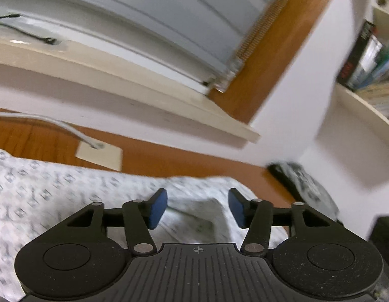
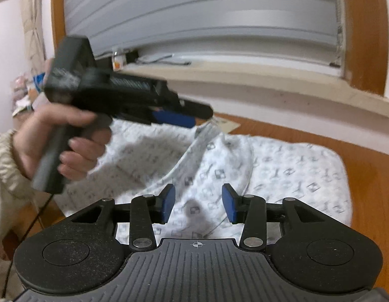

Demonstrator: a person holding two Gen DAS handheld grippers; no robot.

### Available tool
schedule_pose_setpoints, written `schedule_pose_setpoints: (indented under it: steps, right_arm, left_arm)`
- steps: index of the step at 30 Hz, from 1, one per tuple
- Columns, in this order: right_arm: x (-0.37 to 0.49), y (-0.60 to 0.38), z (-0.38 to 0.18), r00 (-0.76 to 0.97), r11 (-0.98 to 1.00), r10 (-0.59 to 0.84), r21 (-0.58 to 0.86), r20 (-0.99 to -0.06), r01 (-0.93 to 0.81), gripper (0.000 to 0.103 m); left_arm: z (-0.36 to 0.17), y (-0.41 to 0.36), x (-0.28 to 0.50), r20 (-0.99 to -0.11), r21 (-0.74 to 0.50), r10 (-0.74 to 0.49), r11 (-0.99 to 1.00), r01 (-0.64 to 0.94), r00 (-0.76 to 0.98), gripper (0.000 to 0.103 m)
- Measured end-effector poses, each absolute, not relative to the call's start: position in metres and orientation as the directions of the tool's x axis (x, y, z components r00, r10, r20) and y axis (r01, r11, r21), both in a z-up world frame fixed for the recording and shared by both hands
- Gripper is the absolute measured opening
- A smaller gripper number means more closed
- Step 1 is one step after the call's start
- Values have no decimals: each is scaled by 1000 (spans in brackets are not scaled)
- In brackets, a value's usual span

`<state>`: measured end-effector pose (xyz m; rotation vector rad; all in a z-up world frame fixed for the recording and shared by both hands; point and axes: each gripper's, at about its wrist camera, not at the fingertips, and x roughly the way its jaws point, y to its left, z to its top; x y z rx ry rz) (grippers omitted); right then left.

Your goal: Fold clothes

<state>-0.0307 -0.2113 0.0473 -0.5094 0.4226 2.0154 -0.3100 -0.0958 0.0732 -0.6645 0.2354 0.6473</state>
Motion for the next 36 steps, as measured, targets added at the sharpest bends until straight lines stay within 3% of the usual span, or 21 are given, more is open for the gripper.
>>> schedule_pose_setpoints:
  steps: [3, 5, 6, 7, 8, 12, 18, 19, 23, 28, 30, 31, 32, 36]
  right_arm:
    - [-33, -209, 42, -443, -481, 726, 71, -527, -874, 42]
    - [-29, -209, 42, -438, -478, 732, 64, -522, -876, 42]
    - [-25, -209, 42, -430, -469, 740, 61, -517, -881, 42]
    - [-19, -209, 43, -414, -453, 752, 55, -513, -890, 43]
    - [-13, -209, 44, -398, -435, 764, 50, -509, -899, 43]
    - [14, -208, 46, -327, -352, 809, 44, -489, -935, 43]
    - [27, -200, 40, -299, -329, 818, 26, -491, -944, 43]
    - [25, -199, 37, -290, -334, 813, 4, -505, -943, 44]
    - [24, -196, 29, -282, -346, 799, -22, -531, -938, 45]
    - [30, -199, 30, -303, -361, 796, -9, -525, -933, 45]
    - [31, -194, 38, -302, -356, 807, -9, -507, -935, 45]
    - [32, -189, 42, -298, -349, 817, -11, -493, -937, 45]
    - [32, -185, 47, -294, -342, 826, -13, -480, -940, 45]
    - [38, -156, 40, -268, -320, 810, -9, -521, -947, 43]
  left_arm:
    - [74, -115, -300, -419, -449, 461, 644, -620, 782, 63]
    - [66, -123, -293, -451, -410, 455, 658, -632, 767, 54]
    - [63, -127, -290, -467, -391, 453, 665, -637, 759, 44]
    - [59, -131, -287, -482, -373, 450, 671, -641, 752, 4]
    - [58, -131, -292, -472, -390, 449, 666, -636, 759, 2]
    - [67, -139, -322, -430, -443, 447, 653, -614, 785, 2]
    - [48, -131, -338, -559, -409, 431, 600, -688, 708, 6]
    - [47, -130, -338, -565, -396, 446, 592, -702, 694, 9]
    - [60, -115, -339, -514, -406, 487, 586, -701, 705, 46]
    - [69, -66, -310, -553, -381, 481, 580, -720, 680, 51]
    - [64, -52, -301, -569, -395, 466, 568, -722, 677, 49]
    - [61, -44, -296, -577, -400, 459, 563, -723, 676, 30]
    - [58, -42, -293, -580, -386, 461, 571, -725, 672, 2]
    - [55, -40, -306, -553, -359, 501, 578, -733, 666, 3]
